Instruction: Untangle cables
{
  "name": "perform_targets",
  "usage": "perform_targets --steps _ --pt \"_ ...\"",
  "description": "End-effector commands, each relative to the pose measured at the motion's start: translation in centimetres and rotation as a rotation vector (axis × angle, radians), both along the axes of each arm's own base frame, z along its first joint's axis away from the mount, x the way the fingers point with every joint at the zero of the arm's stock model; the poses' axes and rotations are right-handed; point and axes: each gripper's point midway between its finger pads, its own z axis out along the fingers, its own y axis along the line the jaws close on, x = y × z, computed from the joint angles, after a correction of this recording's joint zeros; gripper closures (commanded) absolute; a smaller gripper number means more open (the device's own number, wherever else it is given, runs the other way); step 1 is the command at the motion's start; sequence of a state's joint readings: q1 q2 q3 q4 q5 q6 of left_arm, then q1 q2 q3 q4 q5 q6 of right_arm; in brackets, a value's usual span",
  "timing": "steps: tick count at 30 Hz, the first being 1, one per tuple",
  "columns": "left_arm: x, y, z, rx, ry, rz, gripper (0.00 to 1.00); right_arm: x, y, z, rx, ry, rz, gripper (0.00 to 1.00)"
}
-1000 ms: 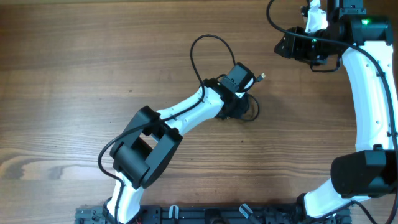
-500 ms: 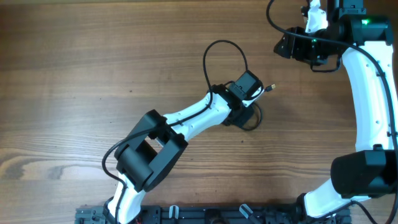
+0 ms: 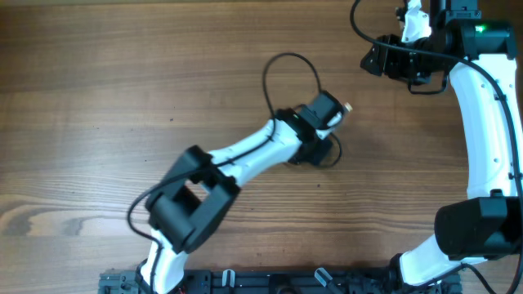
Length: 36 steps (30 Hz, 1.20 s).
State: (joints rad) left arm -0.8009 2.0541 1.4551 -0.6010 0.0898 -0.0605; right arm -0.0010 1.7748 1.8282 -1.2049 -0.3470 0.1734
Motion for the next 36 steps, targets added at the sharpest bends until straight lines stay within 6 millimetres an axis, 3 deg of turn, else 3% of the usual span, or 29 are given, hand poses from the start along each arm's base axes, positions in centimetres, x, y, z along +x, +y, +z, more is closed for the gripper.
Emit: perform_targets --steps 1,4,12,19,22,29,36 --pt "2.5 -0.3 9.6 -0.293 0.015 0.125 0.96 0.7 -0.1 -0.3 -0.012 -0.011 0.009 0.39" --pt "2.6 0.5 13.1 -0.449 0.098 0.128 0.96 0.7 0.0 -0.3 -0.009 -0.011 0.011 0.39" --pt "3.1 2.6 18.5 -0.771 0.324 0.100 0.96 0.5 0.8 0.0 0.033 -0.015 0.043 0.39" --pt "6.8 5.6 23.7 -1.025 0.475 0.235 0.96 -0.5 5.6 0.4 0.261 -0.114 0.346 0.39" --pt "7.3 6.2 25.6 -1.091 0.503 0.218 0.96 -0.9 7.3 0.8 0.370 -0.165 0.437 0.39" --pt "7.3 6.2 28.2 -1.162 0.562 0.187 0.96 -0.8 9.8 2.6 0.502 -0.287 0.562 0.39" --pt "7.3 6.1 28.8 -1.176 0.586 0.192 0.96 -0.6 11.8 3.6 0.516 -0.352 0.628 0.39"
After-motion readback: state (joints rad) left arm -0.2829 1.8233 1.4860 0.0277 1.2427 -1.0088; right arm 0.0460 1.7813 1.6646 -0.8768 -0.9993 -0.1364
